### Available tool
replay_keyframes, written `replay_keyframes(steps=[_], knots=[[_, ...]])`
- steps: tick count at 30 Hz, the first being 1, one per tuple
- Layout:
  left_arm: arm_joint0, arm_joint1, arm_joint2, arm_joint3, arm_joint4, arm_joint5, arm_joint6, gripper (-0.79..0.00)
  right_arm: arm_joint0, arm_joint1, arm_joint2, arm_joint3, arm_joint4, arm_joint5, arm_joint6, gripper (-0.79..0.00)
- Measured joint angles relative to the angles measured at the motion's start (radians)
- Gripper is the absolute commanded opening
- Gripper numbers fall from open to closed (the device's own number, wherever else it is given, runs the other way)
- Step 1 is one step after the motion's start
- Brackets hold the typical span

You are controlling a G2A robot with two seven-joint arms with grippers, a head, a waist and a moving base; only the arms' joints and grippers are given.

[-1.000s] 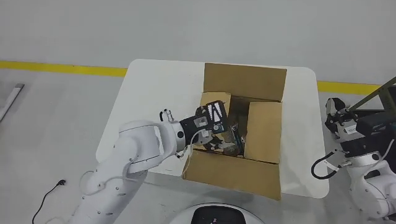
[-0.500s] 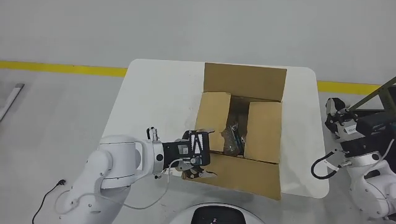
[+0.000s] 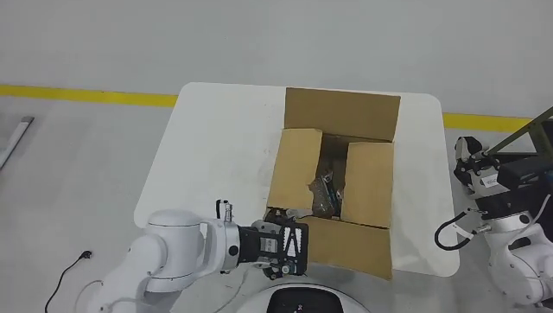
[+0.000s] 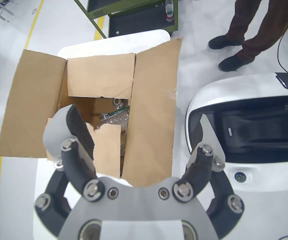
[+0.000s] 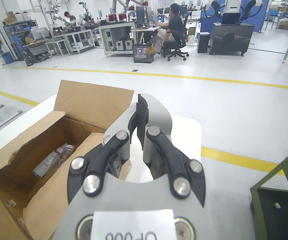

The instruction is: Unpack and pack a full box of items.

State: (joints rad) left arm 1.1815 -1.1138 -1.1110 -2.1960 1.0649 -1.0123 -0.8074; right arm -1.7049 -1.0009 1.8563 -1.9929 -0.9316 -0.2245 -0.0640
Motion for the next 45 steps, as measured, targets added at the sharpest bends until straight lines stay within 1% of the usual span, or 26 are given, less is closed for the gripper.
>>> replay_keyframes(steps=[2,3,5,7,10,15,18,21,26,31,35,41,45], knots=[[0.025,0.023,-0.028,-0.008,0.038,0.0,0.012,0.0,0.0,0.0,0.0,0.0,0.0,0.0,0.0,-0.785],[0.046,0.034,-0.046,-0.011,0.067,0.0,0.045,0.0,0.0,0.0,0.0,0.0,0.0,0.0,0.0,-0.785],[0.074,0.045,-0.058,-0.016,0.128,0.0,0.107,0.0,0.0,0.0,0.0,0.0,0.0,0.0,0.0,-0.785],[0.095,0.053,-0.057,-0.011,0.239,0.0,0.187,0.0,0.0,0.0,0.0,0.0,0.0,0.0,0.0,-0.785],[0.116,0.057,-0.04,0.023,0.414,0.027,0.327,0.0,0.0,0.0,0.0,0.0,0.0,0.0,0.0,-0.785],[0.132,0.061,0.007,0.113,0.682,0.149,0.57,0.0,0.0,0.0,0.0,0.0,0.0,0.0,0.0,-0.785],[0.12,0.061,0.025,0.153,0.774,0.216,0.677,0.0,0.0,0.0,0.0,0.0,0.0,0.0,0.0,-0.785],[0.098,0.06,0.031,0.173,0.812,0.265,0.733,0.0,0.0,0.0,0.0,0.0,0.0,0.0,0.0,-0.785],[0.06,0.055,0.025,0.188,0.797,0.303,0.763,0.0,0.0,0.0,0.0,0.0,0.0,0.0,0.0,-0.785],[0.023,0.049,0.01,0.195,0.748,0.338,0.759,0.0,0.0,0.0,0.0,0.0,0.0,0.0,0.0,-0.785],[-0.03,0.038,0.027,0.222,0.73,0.37,0.75,0.0,0.0,0.0,0.0,0.0,0.0,0.0,0.0,-0.785],[-0.152,0.006,0.1,0.311,0.685,0.456,0.713,0.0,0.0,-0.002,-0.003,-0.001,0.023,-0.006,0.012,-0.785],[-0.236,-0.027,0.149,0.414,0.602,0.557,0.64,0.0,-0.001,-0.006,0.006,-0.016,0.075,0.007,0.063,-0.785]])
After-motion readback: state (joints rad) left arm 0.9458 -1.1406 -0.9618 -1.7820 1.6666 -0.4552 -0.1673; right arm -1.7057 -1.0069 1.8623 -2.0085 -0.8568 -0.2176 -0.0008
